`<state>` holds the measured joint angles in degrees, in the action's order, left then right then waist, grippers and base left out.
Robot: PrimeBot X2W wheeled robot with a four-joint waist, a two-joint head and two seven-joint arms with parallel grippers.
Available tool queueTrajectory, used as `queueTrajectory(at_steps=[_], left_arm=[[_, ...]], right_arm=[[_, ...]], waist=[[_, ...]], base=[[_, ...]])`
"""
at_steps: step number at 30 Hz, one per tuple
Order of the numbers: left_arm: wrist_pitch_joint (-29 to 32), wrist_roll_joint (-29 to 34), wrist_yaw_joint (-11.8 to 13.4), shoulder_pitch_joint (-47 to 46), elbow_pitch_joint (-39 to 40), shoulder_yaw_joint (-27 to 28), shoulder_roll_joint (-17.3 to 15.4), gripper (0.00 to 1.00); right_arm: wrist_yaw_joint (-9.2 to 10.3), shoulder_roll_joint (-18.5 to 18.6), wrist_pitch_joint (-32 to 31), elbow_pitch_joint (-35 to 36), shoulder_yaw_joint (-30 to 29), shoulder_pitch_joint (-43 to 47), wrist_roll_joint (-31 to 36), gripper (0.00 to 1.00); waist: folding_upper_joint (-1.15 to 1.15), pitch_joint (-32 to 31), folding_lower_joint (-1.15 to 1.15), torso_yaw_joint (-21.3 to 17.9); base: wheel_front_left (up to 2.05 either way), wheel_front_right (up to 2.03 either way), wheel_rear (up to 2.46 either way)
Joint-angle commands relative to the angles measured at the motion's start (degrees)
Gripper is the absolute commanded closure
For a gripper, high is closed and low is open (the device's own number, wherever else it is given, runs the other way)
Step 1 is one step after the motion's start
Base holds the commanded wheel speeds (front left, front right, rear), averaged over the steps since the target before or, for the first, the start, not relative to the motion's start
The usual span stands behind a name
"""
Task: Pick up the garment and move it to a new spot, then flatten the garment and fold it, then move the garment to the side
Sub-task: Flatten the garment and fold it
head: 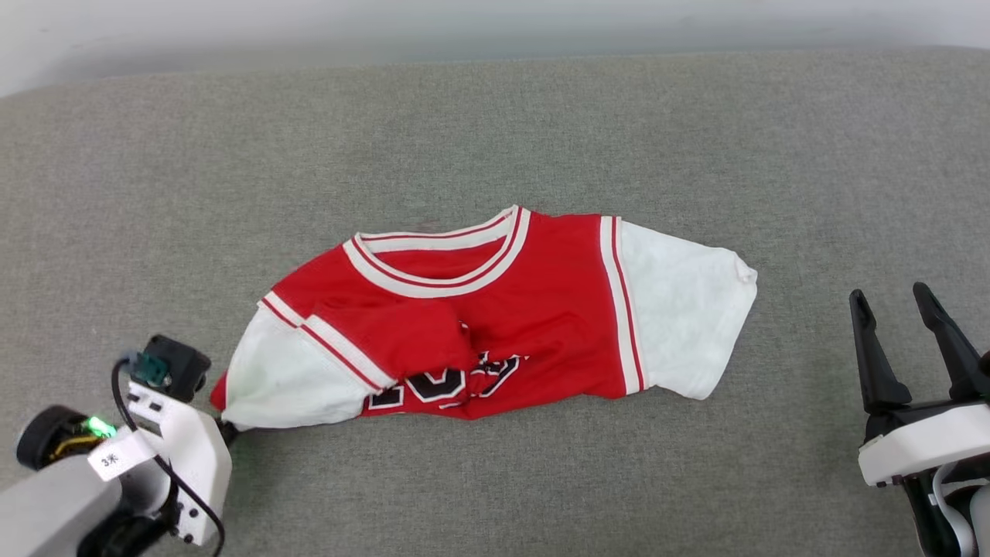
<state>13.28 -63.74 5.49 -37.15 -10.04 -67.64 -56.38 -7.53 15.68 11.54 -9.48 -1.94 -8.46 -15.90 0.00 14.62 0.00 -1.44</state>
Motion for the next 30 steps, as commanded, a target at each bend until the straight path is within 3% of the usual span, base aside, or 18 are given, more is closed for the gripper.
queueTrajectory(at_steps=[1, 5, 6, 7, 8, 13, 20, 23, 26, 30], left_arm=[[0.7, -0.7, -0.3, 1.8, -0.8, -0.8, 0.5, 1.00], [1.2, -3.2, -0.6, 4.6, -2.1, -1.5, 2.7, 1.00], [0.2, -3.2, -0.4, 4.3, -2.2, -0.9, 2.9, 0.37], [0.2, -3.2, -0.4, 4.3, -2.2, -0.9, 2.9, 0.37], [-0.8, -2.9, -0.2, 3.7, -2.2, -0.3, 2.7, 0.00], [-4.4, -0.3, 1.1, -0.4, 0.6, 2.6, -0.2, 0.00], [-4.6, 2.9, 3.9, -6.3, 8.3, 6.2, -4.7, 0.00], [-5.6, 4.3, 4.7, -10.1, 10.5, 8.4, -4.5, 0.00], [-7.0, 5.4, 5.0, -14.0, 10.9, 10.5, -2.1, 0.00], [-5.3, 5.3, 3.0, -19.5, 7.5, 11.5, 2.2, 0.00]], right_arm=[[0.07, 0.2, -0.1, -0.2, -0.3, 0.4, 0.0, 0.00], [0.07, 0.3, -0.4, -0.6, -1.0, 1.0, 0.1, 0.00], [0.08, 0.2, -0.5, -0.7, -1.2, 1.2, 0.1, 0.00], [0.08, 0.2, -0.5, -0.7, -1.2, 1.2, 0.1, 0.00], [0.07, 0.2, -0.6, -0.7, -1.1, 1.3, 0.3, 0.00], [0.07, -0.2, -0.7, -0.7, -1.4, 1.9, 0.4, 0.00], [0.07, -1.0, -0.7, -0.5, -1.8, 2.9, 0.5, 0.00], [0.07, -1.3, -0.6, -0.2, -1.5, 2.4, 0.6, 0.00], [0.07, -1.5, -0.5, 0.4, -0.9, 1.2, 0.7, 0.00], [0.07, -1.4, -0.3, 1.1, -0.2, -0.3, 1.1, 0.00]], waist=[[0.00, -0.2, 0.00, 0.2], [0.00, -1.2, 0.00, 1.1], [0.00, -1.6, 0.00, 1.3], [0.00, -1.6, 0.00, 1.3], [0.00, -2.0, 0.00, 1.5], [0.00, -3.9, 0.00, 2.2], [0.00, -5.2, 0.00, 2.3], [0.00, -4.6, 0.00, 1.8], [0.00, -3.3, 0.00, 1.0], [0.00, -1.0, 0.00, -0.4]], base=[[0.00, 0.00, 0.00], [0.00, 0.00, 0.00], [0.00, 0.00, 0.00], [0.00, 0.00, 0.00], [0.00, 0.00, 0.00], [0.00, 0.00, 0.00], [0.00, 0.00, 0.00], [0.00, 0.00, 0.00], [0.00, 0.00, 0.00], [0.00, 0.00, 0.00]])
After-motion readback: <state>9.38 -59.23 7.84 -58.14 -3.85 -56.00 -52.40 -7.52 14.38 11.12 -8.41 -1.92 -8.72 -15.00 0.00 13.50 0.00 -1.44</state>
